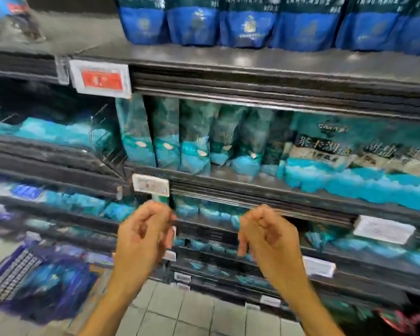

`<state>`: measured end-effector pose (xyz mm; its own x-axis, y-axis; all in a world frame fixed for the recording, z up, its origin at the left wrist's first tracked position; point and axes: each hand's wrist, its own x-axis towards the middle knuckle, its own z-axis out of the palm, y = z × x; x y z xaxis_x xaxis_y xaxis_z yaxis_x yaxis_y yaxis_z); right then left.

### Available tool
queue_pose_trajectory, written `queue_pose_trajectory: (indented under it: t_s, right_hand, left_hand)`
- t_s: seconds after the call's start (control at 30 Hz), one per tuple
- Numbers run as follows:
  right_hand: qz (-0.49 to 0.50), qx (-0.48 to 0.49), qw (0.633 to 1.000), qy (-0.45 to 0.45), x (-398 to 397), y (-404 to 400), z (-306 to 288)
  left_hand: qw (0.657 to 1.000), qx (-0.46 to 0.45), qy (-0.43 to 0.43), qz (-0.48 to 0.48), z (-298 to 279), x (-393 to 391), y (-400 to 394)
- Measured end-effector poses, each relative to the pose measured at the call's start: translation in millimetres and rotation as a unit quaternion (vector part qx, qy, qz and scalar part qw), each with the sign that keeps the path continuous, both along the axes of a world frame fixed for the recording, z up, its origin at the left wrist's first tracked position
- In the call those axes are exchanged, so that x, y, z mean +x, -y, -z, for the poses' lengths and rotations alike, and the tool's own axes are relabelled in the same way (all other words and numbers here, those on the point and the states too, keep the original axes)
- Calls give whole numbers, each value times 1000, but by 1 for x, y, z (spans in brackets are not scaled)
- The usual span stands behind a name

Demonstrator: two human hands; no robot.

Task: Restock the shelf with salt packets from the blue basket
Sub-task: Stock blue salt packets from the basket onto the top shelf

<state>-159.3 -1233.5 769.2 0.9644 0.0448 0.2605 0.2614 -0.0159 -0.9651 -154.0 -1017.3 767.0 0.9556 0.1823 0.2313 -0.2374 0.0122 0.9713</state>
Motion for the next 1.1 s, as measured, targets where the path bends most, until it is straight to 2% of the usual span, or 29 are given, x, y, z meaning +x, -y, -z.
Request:
queue_pose_trajectory:
  t_s: [0.2, 0.43, 0.7, 0.9, 1.1]
  right_hand:
    - [-51, -21, 986, -157, -43, -6, 90]
    - [-75, -86, 957, -265, -99, -18, 149]
    - [-267, -209, 888, -309, -121, -15, 174]
    - [-326, -211, 872, -298, -119, -35, 185]
    - [-391, -223, 832, -326, -112, -94, 193]
  left_hand:
    - [984, -27, -143, -99, 92, -71, -29]
    - [944, -35, -280, -170, 159, -165, -33]
    - [900, -65, -315, -294, 171, -220, -23]
    - [850, -94, -352, -380, 191, -266, -16]
    - [789, -129, -353, -486, 203, -321, -23]
